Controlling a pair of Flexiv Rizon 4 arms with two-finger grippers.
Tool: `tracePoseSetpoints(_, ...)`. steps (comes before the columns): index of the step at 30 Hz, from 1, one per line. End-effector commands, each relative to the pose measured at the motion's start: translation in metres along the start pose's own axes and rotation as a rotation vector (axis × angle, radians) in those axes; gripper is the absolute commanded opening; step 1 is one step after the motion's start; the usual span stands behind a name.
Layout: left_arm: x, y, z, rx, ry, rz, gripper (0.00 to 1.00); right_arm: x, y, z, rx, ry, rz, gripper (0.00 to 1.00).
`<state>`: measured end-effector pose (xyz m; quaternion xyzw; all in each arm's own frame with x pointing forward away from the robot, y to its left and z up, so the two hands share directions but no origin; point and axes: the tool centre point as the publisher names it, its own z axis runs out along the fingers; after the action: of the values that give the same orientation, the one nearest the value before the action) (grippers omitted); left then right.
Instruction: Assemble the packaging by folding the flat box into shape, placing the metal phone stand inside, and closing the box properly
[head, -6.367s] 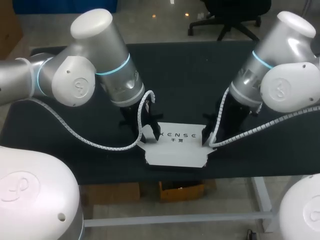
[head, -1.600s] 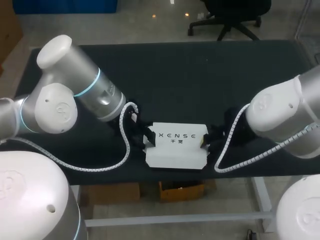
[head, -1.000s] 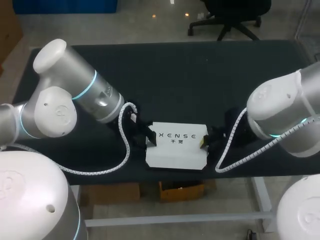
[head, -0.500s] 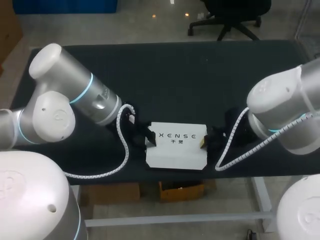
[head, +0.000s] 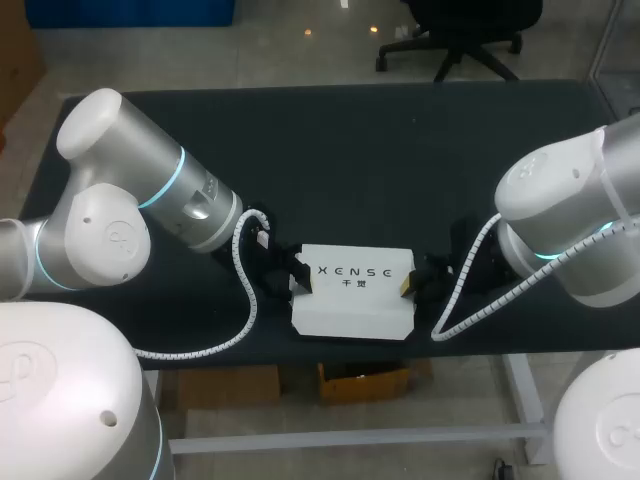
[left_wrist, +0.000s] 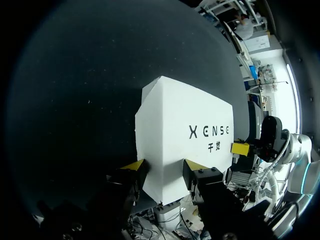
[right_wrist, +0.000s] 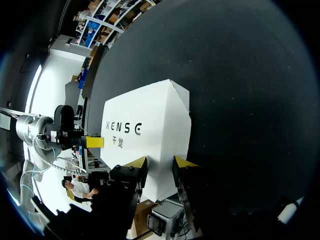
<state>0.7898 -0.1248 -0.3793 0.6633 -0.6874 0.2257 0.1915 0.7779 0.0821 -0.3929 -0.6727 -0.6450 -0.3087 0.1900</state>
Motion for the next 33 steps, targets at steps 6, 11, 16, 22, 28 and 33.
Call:
tracePoseSetpoints(6, 0.0006, 0.0011, 0.002, 0.002, -0.001, 0.001, 0.49, -0.0026, -0.0006, 0.0018, 0.001, 0.037, -0.001, 0.32)
tracePoseSetpoints(11, -0.0002, 0.0008, 0.0038, 0.0, 0.007, 0.002, 0.49, -0.0032, 0.0001, 0.0016, 0.002, 0.046, -0.001, 0.25)
tracePoseSetpoints(16, -0.0005, 0.0008, 0.0046, -0.001, 0.016, 0.007, 0.49, -0.0038, 0.0018, 0.0022, 0.0, 0.054, -0.001, 0.3)
tracePoseSetpoints(22, -0.0008, 0.0008, 0.0046, -0.007, 0.022, 0.015, 0.51, -0.0035, 0.0, 0.0032, 0.003, 0.066, -0.008, 0.34)
tracePoseSetpoints(28, -0.0014, 0.0009, 0.0035, -0.001, 0.043, 0.021, 0.5, -0.0046, -0.002, 0.0035, 0.012, 0.105, -0.007, 0.34)
tracePoseSetpoints(33, -0.0008, 0.0015, 0.0034, -0.002, 0.066, 0.033, 0.49, -0.0042, -0.0025, 0.0022, 0.011, 0.149, -0.013, 0.33)
